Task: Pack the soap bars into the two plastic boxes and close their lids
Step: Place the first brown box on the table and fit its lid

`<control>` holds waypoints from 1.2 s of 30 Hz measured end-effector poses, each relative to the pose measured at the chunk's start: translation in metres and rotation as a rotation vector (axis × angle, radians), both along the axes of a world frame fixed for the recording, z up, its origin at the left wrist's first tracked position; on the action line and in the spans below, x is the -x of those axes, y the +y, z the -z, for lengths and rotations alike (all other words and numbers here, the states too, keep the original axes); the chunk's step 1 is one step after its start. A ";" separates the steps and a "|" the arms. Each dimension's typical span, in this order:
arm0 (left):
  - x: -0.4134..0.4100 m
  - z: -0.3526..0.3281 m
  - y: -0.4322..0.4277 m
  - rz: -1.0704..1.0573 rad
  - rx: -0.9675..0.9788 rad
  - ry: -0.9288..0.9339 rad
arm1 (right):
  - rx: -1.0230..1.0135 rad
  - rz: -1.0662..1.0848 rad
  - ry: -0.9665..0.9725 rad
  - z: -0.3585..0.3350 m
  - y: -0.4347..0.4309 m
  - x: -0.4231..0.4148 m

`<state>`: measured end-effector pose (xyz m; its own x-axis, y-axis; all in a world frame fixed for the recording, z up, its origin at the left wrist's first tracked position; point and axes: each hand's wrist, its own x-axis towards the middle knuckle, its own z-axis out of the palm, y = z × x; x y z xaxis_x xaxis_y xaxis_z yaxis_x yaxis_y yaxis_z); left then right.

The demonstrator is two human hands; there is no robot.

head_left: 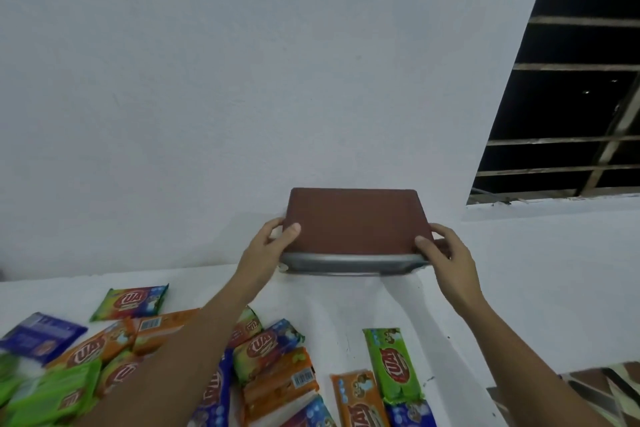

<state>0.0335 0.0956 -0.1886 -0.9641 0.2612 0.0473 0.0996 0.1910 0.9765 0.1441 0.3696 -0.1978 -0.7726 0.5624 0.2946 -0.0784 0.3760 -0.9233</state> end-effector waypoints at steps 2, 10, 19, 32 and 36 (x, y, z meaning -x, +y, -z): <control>-0.001 -0.009 -0.002 0.015 -0.057 -0.006 | 0.036 -0.026 -0.002 -0.005 0.002 0.004; 0.001 -0.002 -0.014 -0.008 -0.105 -0.163 | 0.254 -0.121 -0.132 -0.008 -0.004 0.008; 0.005 0.042 -0.022 0.003 0.045 -0.153 | 0.338 -0.204 -0.118 0.022 -0.003 -0.005; 0.019 0.009 -0.008 -0.076 0.063 0.022 | 0.135 -0.107 -0.203 -0.004 0.015 0.017; 0.032 0.001 -0.008 -0.095 0.136 -0.071 | 0.225 -0.133 -0.334 -0.015 0.015 0.028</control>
<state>0.0015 0.0872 -0.1895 -0.9845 0.1679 -0.0513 0.0067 0.3275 0.9448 0.1163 0.3850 -0.1827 -0.8750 0.4730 -0.1029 0.2044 0.1685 -0.9643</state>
